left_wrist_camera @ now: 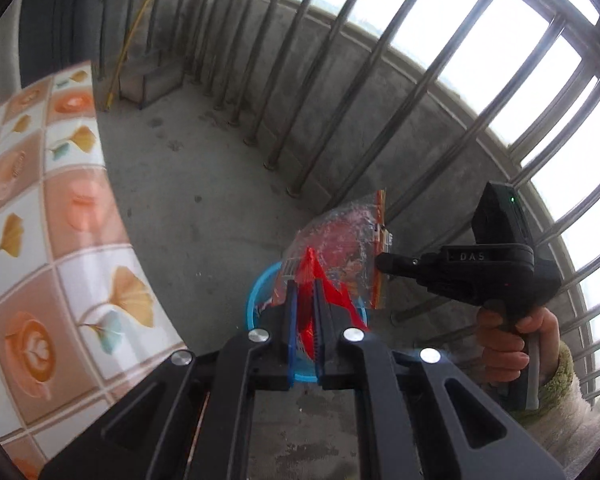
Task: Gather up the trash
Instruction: 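Carry the red wrapper and clear bag over the blue wastebasket with both grippers, then open the left gripper to drop the red wrapper while the right gripper drops the clear bag, then reach the right gripper to the Pepsi bottle on the table and grasp it, then grasp the white cloth with the left gripper while the right gripper holds the Pepsi bottle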
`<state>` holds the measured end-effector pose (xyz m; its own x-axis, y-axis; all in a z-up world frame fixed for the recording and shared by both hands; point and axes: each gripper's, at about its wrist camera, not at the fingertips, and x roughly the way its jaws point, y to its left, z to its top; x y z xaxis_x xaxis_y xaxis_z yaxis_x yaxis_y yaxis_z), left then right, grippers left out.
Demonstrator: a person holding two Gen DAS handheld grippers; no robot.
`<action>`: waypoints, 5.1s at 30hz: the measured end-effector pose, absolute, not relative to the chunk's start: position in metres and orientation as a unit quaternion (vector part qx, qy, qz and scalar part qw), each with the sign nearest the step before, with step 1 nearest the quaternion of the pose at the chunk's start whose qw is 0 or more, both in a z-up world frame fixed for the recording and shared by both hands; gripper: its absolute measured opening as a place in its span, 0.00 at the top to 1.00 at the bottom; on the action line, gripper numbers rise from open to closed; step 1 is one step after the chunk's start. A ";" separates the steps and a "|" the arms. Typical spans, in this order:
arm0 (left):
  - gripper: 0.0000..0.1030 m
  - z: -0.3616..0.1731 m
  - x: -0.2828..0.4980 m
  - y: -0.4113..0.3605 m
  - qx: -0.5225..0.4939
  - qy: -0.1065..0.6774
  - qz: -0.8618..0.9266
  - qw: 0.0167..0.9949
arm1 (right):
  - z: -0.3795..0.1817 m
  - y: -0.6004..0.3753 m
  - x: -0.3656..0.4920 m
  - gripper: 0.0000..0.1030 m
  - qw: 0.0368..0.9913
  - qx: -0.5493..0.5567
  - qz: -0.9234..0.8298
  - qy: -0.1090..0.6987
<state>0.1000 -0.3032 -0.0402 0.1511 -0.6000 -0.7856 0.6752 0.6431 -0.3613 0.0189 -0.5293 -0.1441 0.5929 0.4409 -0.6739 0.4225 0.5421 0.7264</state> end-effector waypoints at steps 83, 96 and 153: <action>0.32 0.049 0.076 -0.035 -0.094 0.316 -0.248 0.911 | -0.052 -0.336 0.075 0.29 0.876 0.233 0.011 0.422; 0.29 0.003 0.055 0.174 -0.185 0.343 0.028 0.920 | -0.036 -0.069 0.173 0.27 0.794 0.170 0.324 0.485; 0.75 -0.038 0.244 0.001 0.015 0.428 -0.140 0.893 | -0.068 -0.208 0.158 0.44 0.844 0.125 0.147 0.500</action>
